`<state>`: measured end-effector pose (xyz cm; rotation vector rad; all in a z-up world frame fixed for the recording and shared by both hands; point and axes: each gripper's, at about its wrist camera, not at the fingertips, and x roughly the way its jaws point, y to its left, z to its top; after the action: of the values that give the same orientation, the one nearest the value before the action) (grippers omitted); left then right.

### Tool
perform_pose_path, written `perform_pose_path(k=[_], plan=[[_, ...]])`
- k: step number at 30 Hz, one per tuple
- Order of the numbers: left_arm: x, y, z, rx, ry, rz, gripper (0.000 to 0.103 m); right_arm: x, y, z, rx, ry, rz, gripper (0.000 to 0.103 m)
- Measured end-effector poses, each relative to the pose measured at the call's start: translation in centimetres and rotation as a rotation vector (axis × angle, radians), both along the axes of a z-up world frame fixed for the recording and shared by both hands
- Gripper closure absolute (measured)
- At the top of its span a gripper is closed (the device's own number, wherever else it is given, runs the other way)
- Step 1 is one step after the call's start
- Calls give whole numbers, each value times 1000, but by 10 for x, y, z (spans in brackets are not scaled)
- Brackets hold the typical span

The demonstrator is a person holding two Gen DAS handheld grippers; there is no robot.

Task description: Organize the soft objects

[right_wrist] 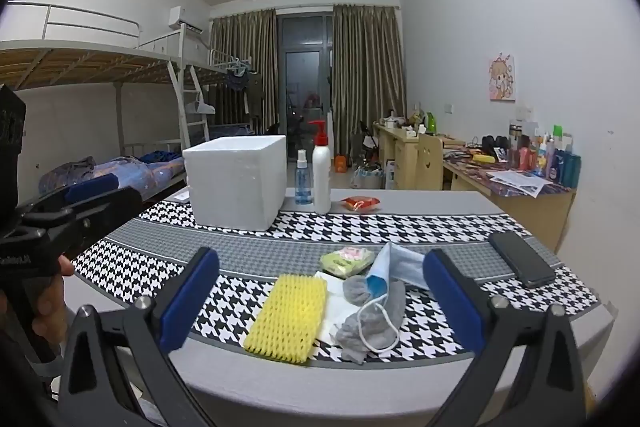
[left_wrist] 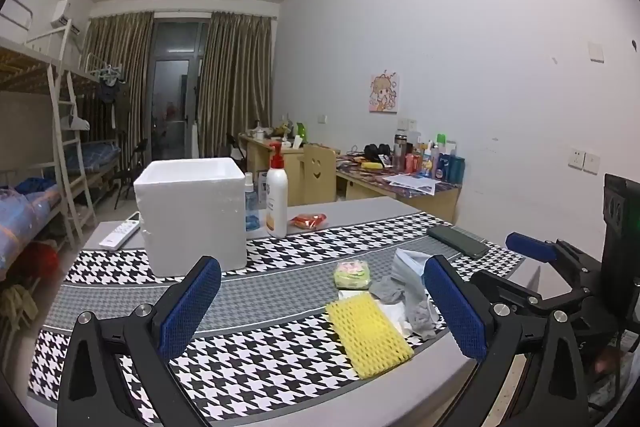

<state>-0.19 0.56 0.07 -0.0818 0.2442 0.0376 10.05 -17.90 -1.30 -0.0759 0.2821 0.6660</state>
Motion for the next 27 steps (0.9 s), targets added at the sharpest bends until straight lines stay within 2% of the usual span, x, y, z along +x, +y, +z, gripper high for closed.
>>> perform_pose_path(k=[27], plan=[[2, 2, -1, 1, 13, 17, 1, -2, -1, -2, -6, 1, -5, 0]])
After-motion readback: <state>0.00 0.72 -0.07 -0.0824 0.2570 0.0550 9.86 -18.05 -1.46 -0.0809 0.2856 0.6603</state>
